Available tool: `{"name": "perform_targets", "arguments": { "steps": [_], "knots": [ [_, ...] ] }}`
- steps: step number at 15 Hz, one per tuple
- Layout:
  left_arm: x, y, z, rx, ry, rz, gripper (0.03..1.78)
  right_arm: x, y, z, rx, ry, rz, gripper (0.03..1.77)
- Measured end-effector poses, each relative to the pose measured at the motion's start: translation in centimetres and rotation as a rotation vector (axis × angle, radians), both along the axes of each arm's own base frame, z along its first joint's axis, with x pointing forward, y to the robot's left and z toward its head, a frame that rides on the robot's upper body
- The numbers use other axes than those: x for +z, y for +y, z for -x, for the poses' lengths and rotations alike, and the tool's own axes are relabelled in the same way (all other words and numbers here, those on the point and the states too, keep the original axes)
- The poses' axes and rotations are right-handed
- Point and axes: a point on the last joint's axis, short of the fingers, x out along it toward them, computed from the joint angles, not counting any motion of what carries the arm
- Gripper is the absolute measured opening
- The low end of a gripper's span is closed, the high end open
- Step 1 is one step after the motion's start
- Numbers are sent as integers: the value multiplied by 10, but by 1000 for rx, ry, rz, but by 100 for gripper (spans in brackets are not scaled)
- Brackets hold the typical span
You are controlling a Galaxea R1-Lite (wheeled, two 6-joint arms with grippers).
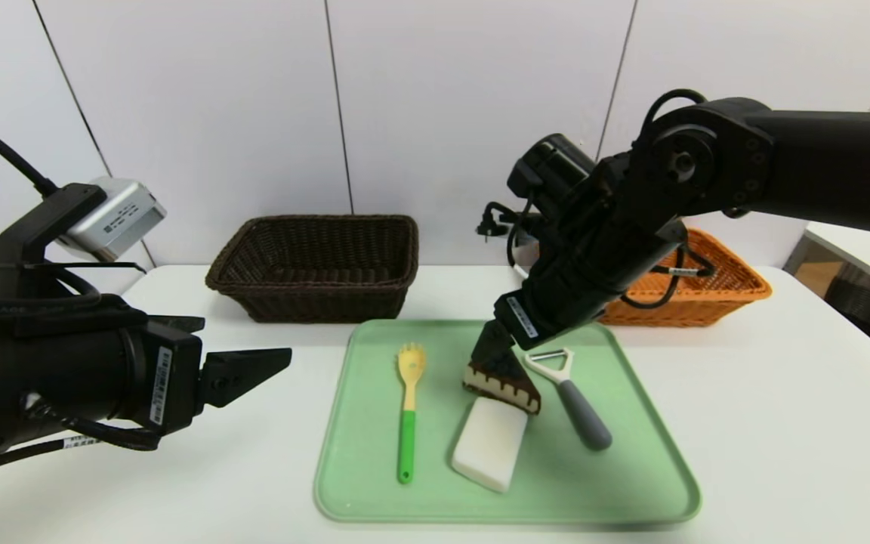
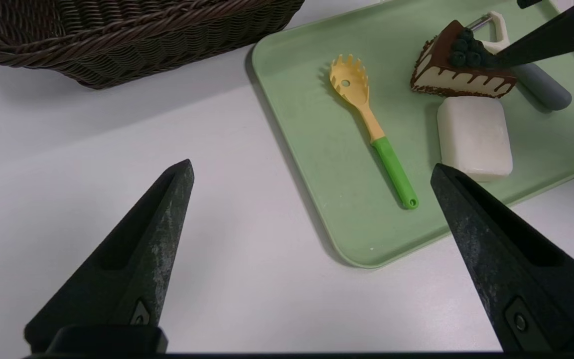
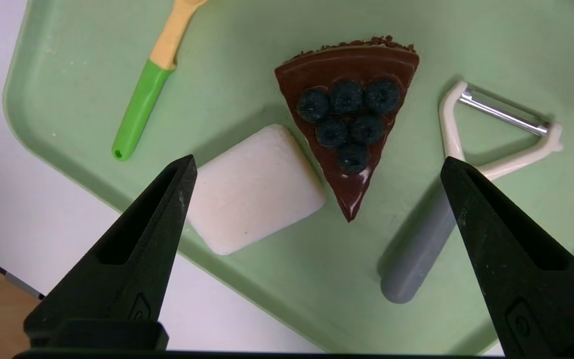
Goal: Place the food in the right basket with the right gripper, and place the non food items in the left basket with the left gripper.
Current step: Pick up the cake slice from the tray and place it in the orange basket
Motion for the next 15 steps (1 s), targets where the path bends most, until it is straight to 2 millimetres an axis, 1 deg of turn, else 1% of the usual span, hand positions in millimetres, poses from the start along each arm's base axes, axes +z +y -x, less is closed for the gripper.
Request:
{"name": "perform_targets", "arguments": {
  "steps": [4,8,15],
  "knots": [
    [-4,0,1,-3,10,-9,169,-9,5,1,16,27,42,170],
    [-3,0,1,-4,5,-6,169,-18,5,-2,18,63,73,170],
    [-3,1,3,-7,3,-8,169,-37,8,-12,16,87,106,170]
  ]
}}
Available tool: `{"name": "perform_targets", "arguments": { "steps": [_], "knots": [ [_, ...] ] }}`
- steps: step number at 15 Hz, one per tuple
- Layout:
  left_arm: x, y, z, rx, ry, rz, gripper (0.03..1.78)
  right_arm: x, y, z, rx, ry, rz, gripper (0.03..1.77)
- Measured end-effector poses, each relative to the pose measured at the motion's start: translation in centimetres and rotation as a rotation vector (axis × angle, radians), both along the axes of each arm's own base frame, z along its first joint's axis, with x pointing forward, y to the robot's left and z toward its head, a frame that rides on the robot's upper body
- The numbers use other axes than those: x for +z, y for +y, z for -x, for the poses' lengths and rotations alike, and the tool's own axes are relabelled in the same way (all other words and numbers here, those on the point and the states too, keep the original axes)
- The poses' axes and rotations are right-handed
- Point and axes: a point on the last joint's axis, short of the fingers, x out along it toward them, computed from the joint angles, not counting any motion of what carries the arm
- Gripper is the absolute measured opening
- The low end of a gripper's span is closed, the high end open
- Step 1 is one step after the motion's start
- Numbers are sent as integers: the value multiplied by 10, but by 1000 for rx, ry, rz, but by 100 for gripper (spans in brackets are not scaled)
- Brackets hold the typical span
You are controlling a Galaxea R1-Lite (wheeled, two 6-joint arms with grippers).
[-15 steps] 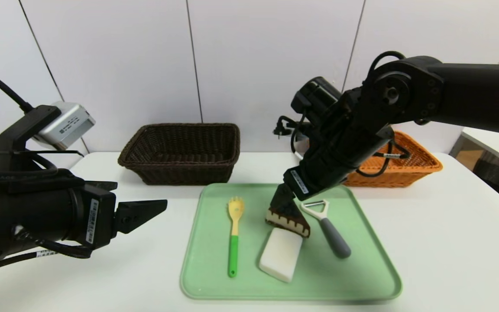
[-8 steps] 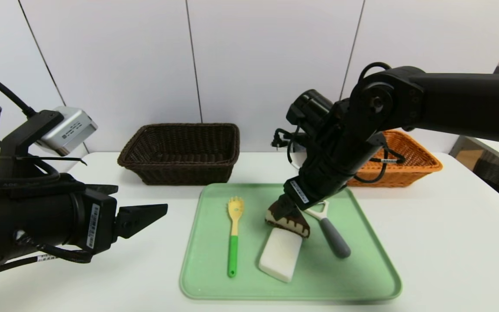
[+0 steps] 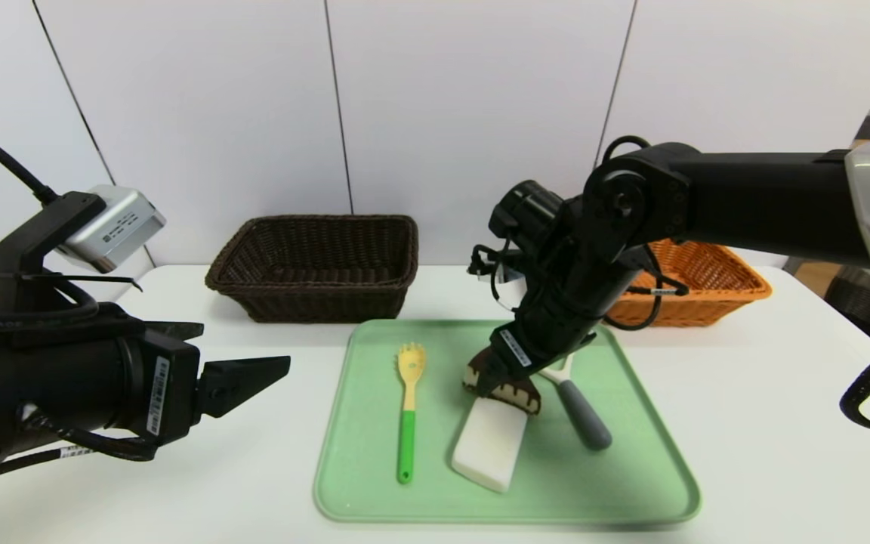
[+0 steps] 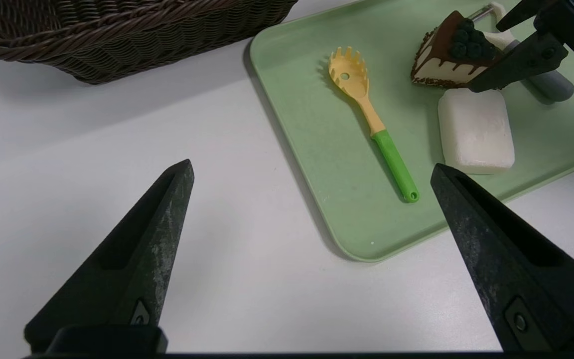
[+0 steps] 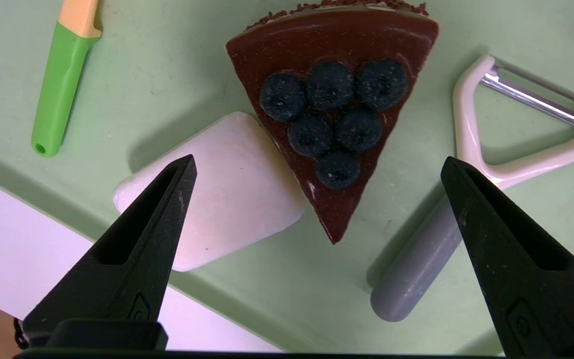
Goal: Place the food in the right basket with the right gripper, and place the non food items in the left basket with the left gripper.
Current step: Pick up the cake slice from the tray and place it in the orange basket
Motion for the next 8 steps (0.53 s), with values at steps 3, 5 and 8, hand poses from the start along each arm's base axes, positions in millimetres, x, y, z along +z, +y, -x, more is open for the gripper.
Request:
{"name": "perform_targets", "arguments": {
  "steps": [3,5,8],
  "knots": [
    [1,0,1,0,-5,3,169,-7,-1,-5,-2,9,11,170],
    [2,1,1,0,-7,5,169,-10,-2,-7,2,10,19,170],
    [2,1,2,0,-8,6,169,-13,-6,-13,3,5,24,170]
  ]
}}
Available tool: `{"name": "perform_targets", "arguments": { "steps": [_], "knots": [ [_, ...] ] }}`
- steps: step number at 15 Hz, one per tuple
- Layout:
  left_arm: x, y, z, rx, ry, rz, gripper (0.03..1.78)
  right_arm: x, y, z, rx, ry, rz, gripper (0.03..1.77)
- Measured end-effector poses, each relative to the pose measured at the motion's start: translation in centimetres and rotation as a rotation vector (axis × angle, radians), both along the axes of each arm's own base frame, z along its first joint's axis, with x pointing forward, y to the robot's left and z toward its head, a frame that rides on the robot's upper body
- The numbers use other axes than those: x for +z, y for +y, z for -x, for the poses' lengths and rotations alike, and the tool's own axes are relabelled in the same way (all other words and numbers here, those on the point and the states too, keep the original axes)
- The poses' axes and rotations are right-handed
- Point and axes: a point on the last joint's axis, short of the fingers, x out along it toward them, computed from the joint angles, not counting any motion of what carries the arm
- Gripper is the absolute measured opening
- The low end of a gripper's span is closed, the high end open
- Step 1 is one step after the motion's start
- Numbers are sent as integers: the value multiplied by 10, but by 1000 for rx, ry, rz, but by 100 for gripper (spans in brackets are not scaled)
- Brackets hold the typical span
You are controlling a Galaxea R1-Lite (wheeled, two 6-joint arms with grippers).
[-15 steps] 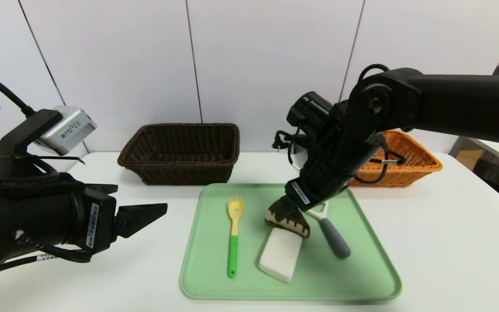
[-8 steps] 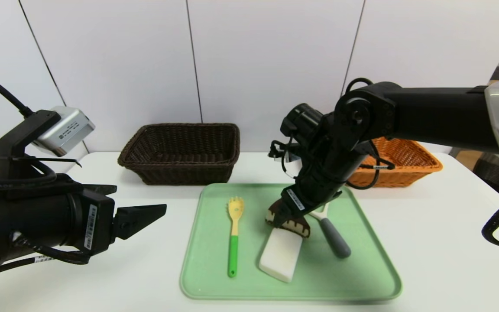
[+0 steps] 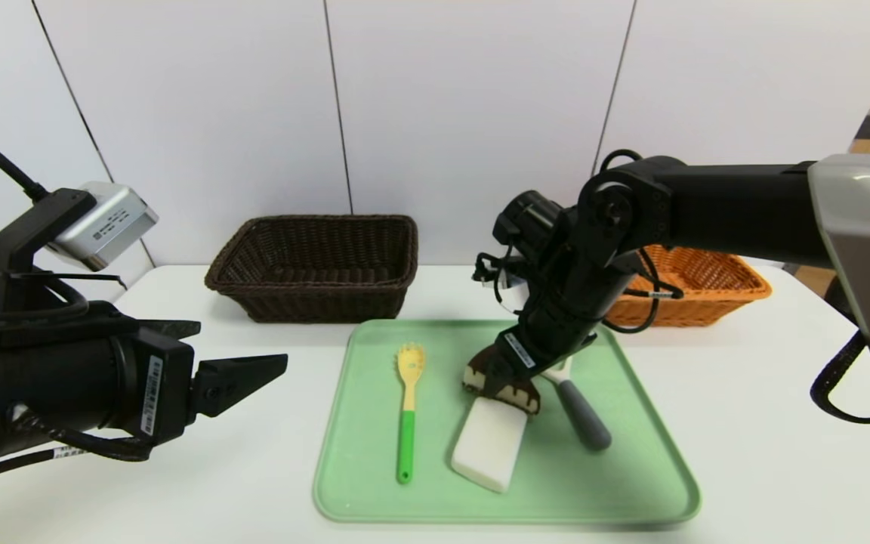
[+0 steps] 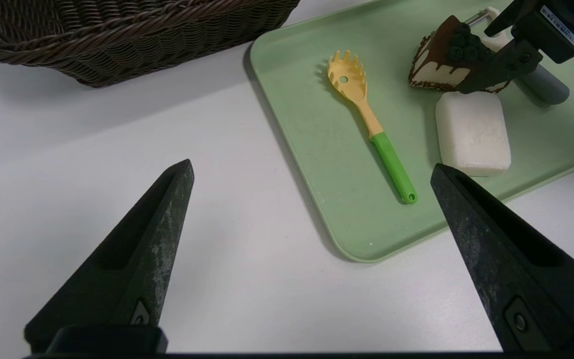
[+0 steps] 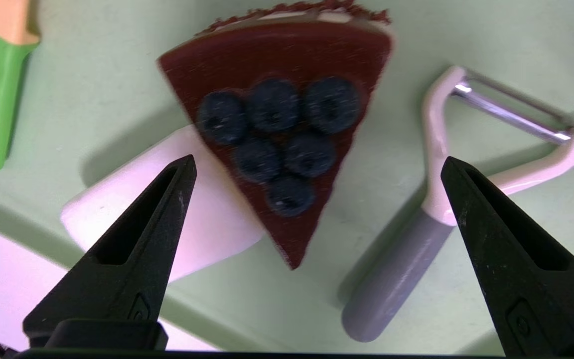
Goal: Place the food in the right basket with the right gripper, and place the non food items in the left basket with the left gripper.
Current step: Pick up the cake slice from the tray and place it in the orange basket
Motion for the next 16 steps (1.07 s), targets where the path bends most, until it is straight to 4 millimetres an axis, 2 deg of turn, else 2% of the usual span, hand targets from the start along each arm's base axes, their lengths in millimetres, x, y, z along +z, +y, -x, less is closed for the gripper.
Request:
{"name": "perform_targets", "arguments": {
  "steps": [5,16],
  "knots": [
    [0,0,1,0,-2,1,169,-1,-4,-5,13,-19,0,170],
    [1,1,2,-5,-6,5,169,-8,1,-12,15,-58,13,170]
  ]
}}
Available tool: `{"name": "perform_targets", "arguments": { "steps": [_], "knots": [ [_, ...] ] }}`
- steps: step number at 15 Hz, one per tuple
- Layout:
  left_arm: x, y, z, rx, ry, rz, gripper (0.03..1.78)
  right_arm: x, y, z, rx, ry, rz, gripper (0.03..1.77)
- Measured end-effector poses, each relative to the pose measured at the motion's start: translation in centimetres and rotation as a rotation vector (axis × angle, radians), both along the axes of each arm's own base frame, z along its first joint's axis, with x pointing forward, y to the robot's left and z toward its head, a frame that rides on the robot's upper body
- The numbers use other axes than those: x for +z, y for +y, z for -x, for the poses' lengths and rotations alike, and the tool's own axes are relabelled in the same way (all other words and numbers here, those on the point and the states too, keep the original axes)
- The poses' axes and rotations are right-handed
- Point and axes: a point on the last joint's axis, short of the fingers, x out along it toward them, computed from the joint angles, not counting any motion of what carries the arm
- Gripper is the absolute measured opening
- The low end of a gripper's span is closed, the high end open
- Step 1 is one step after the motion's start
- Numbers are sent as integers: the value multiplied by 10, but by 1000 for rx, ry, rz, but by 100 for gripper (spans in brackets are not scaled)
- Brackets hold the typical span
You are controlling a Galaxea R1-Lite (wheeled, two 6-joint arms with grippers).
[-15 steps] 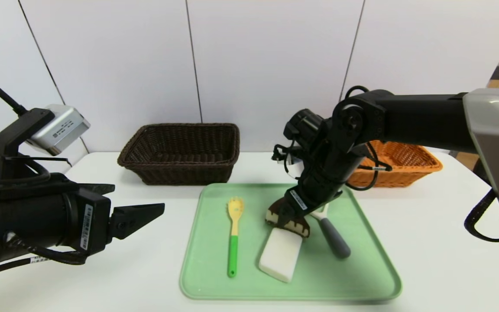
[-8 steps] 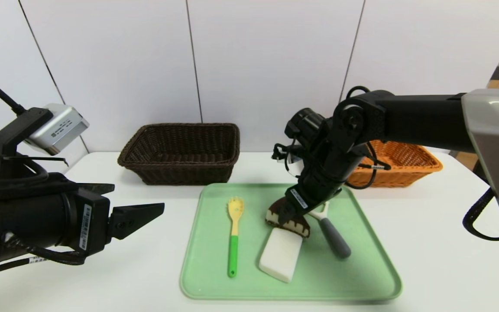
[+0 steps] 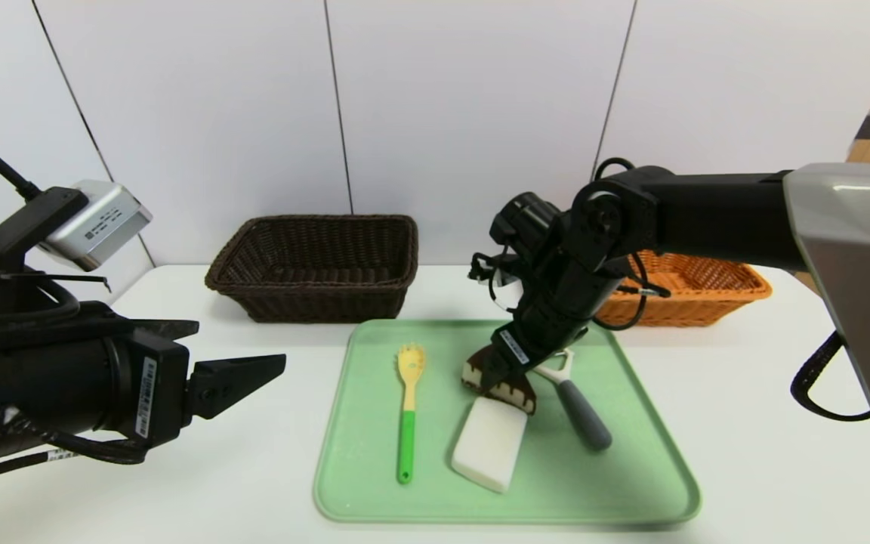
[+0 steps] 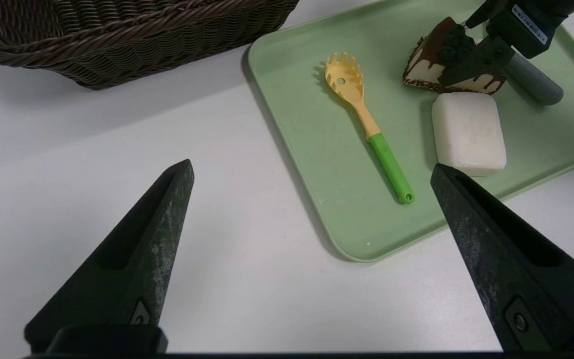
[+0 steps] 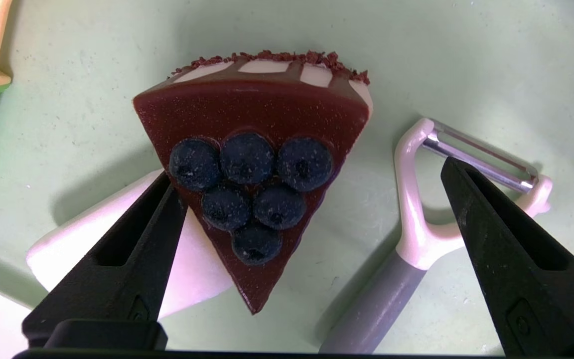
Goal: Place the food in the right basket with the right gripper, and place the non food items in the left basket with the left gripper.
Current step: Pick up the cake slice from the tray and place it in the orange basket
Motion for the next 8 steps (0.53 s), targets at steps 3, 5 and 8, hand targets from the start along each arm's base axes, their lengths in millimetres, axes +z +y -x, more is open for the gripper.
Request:
{"name": "perform_targets", "arguments": {
  "steps": [3,5,8],
  "knots": [
    [0,0,0,-1,-1,1,169,-2,3,1,8,2,2,170],
    [0,0,0,-1,-1,1,169,-2,8,4,20,-5,9,170],
    [0,0,0,-1,-1,1,169,-1,17,8,32,-37,23,170]
  ]
}}
